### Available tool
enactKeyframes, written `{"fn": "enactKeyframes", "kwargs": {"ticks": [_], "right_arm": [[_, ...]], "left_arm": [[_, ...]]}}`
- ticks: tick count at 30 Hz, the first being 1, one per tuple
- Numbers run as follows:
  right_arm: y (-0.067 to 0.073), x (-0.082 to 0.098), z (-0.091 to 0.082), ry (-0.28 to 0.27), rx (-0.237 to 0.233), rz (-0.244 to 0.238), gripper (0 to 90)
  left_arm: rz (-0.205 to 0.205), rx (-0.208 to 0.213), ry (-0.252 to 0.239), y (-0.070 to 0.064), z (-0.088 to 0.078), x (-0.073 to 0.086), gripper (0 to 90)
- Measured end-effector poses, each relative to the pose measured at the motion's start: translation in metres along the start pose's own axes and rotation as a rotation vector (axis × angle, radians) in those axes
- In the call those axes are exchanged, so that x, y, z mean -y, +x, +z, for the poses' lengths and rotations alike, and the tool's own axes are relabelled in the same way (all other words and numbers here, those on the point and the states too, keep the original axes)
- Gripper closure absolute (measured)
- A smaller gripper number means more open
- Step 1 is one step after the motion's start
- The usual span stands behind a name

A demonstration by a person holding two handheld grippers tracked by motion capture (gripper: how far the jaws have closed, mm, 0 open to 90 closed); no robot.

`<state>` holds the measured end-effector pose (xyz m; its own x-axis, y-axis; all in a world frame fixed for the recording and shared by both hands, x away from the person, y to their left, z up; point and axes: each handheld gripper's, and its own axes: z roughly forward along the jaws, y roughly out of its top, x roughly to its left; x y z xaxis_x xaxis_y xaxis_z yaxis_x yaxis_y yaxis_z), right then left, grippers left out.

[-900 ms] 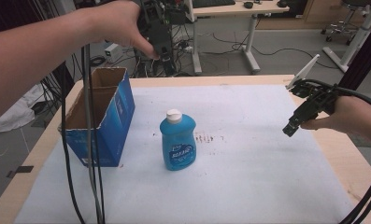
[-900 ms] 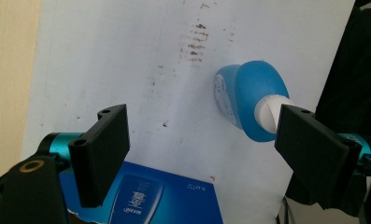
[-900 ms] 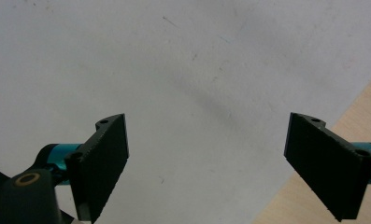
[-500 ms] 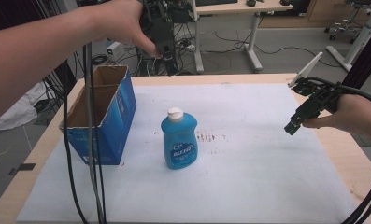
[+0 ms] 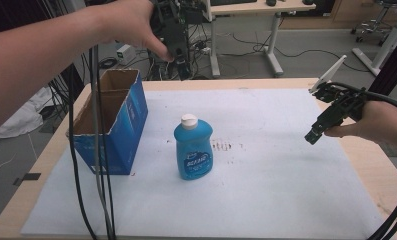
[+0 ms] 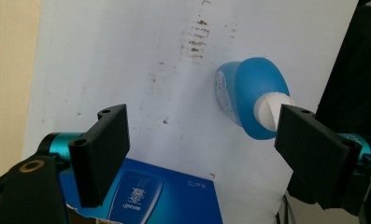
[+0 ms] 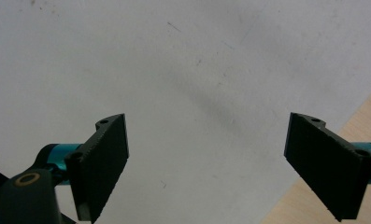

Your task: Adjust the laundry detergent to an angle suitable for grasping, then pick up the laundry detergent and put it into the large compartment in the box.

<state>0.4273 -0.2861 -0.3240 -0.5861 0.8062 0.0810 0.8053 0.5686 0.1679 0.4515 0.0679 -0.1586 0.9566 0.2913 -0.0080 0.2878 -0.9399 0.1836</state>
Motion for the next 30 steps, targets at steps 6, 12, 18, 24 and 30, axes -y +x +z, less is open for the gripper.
{"fn": "enactKeyframes", "kwargs": {"ticks": [6,12,18,24,30], "right_arm": [[-0.002,0.0,0.0,-0.008,-0.003,-0.001,13.0],[-0.003,0.0,0.001,-0.009,-0.005,0.001,13.1],[-0.004,0.002,0.0,-0.013,-0.002,0.006,13.0],[-0.004,0.003,0.0,-0.016,-0.003,0.002,13.0],[-0.002,0.002,0.001,-0.009,-0.003,-0.001,13.1]], "left_arm": [[-0.006,0.008,-0.007,0.0,-0.001,0.0,18.2],[-0.008,0.011,-0.007,0.0,-0.003,0.003,18.2],[-0.005,0.006,-0.008,-0.007,-0.007,0.007,18.2],[-0.005,0.002,-0.014,-0.014,-0.012,0.011,18.2],[0.002,0.005,-0.016,-0.02,-0.011,0.013,18.2]]}}
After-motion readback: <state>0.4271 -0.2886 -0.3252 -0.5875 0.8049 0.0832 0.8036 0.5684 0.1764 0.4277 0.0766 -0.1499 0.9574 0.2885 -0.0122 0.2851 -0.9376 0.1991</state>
